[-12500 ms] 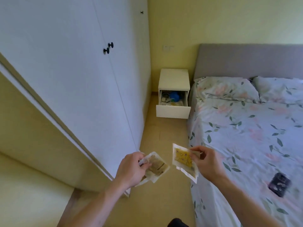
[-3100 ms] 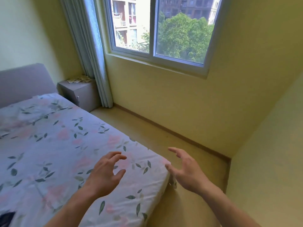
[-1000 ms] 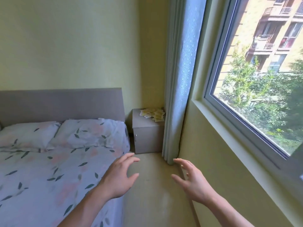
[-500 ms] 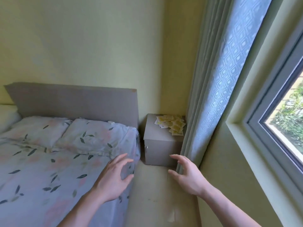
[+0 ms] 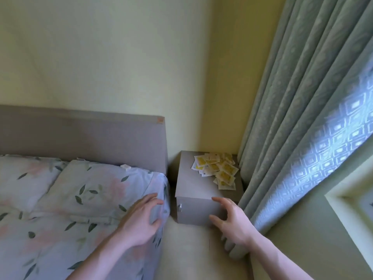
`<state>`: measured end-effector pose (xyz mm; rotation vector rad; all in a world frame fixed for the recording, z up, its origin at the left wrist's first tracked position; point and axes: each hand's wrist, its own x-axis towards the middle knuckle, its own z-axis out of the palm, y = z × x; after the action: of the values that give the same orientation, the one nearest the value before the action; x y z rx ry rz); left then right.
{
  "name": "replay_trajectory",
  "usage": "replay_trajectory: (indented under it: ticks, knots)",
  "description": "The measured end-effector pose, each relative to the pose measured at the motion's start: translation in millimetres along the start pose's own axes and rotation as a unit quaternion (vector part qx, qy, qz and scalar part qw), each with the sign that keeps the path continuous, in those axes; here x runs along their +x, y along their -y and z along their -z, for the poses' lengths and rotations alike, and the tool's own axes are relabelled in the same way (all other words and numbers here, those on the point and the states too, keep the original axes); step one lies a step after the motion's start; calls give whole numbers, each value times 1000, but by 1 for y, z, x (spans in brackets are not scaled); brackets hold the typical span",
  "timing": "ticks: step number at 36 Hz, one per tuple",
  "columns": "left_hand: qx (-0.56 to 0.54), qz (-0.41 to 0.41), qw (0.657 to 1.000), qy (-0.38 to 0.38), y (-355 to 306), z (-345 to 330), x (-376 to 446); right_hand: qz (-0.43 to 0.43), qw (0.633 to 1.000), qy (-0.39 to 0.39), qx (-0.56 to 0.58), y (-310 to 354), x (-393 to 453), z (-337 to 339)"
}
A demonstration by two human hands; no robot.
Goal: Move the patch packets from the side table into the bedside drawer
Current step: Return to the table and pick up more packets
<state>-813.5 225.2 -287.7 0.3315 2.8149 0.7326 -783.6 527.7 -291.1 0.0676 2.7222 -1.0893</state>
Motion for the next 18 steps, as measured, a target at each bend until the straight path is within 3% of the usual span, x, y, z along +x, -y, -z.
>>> replay_trajectory:
  ticks: [9, 18]
  knots:
    - [-15, -27, 995, 92, -16, -23, 158, -94, 995, 9, 19, -46, 118, 29]
    - [-20, 40, 988, 145, -12, -59, 317, -202, 977, 31, 57, -116, 255, 58]
